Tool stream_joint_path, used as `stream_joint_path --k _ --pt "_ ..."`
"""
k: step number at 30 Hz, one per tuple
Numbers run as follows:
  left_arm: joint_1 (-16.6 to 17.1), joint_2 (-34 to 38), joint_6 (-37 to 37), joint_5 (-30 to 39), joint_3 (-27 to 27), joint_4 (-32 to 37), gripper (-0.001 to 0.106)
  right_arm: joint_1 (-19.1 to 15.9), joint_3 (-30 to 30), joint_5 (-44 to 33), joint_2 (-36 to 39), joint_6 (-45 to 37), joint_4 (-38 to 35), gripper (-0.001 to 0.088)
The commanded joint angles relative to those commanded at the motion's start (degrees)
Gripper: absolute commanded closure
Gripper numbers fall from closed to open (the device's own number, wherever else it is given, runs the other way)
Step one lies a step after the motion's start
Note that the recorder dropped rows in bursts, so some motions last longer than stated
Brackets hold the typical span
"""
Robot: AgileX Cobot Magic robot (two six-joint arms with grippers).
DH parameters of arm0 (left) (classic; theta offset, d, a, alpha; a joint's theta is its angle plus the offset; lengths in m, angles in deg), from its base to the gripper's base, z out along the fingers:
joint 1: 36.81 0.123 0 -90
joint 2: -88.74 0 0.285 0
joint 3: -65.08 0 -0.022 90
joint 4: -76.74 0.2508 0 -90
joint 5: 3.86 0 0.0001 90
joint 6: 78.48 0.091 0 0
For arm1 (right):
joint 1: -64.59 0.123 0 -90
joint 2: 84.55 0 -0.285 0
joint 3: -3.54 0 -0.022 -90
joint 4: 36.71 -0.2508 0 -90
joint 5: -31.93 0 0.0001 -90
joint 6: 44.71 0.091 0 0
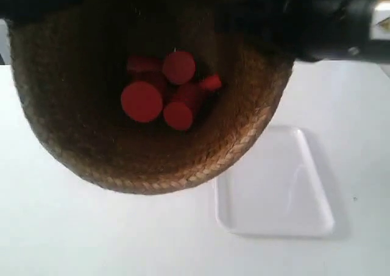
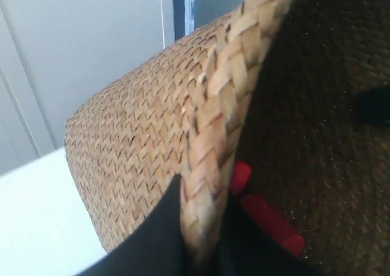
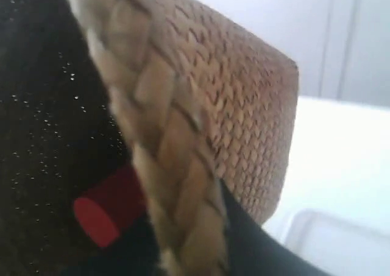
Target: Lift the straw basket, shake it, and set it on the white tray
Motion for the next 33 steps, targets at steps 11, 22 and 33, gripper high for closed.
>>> stream_joint_path --k 11,22,33 --pt "0.0 0.9 -0.1 0.3 1.1 -1.0 0.105 2.0 -0.7 1.6 5.4 2.7 -3.6 0.0868" --pt "-0.1 -7.4 1.9 2.7 -1.3 -1.0 0.105 11.4 -6.1 1.5 -2.4 -8.9 -2.3 0.0868" --pt "-0.1 -3.7 2.5 -4.5 1.4 -3.4 0.105 11.3 -2.5 2.4 2.6 12.7 23.6 0.0868"
